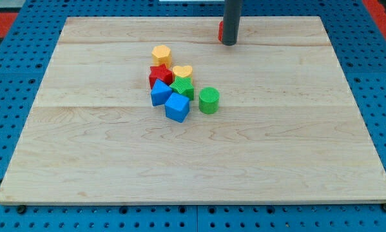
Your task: Put the yellow hexagon parallel to the red circle
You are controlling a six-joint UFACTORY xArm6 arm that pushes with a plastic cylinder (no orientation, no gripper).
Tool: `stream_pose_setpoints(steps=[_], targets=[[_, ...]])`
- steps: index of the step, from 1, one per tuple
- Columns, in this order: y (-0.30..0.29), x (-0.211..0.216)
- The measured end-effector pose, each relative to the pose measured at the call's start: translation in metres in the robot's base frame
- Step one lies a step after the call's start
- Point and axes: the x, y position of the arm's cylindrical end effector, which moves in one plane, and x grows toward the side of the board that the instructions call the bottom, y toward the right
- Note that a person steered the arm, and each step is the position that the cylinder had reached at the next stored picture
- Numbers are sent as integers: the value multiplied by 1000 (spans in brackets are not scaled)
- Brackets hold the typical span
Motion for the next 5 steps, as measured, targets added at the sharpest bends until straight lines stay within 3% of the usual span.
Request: stream_pose_setpoints(steps=[2,4,5], targets=[[-15,-18],[-82,75],[-144,72]])
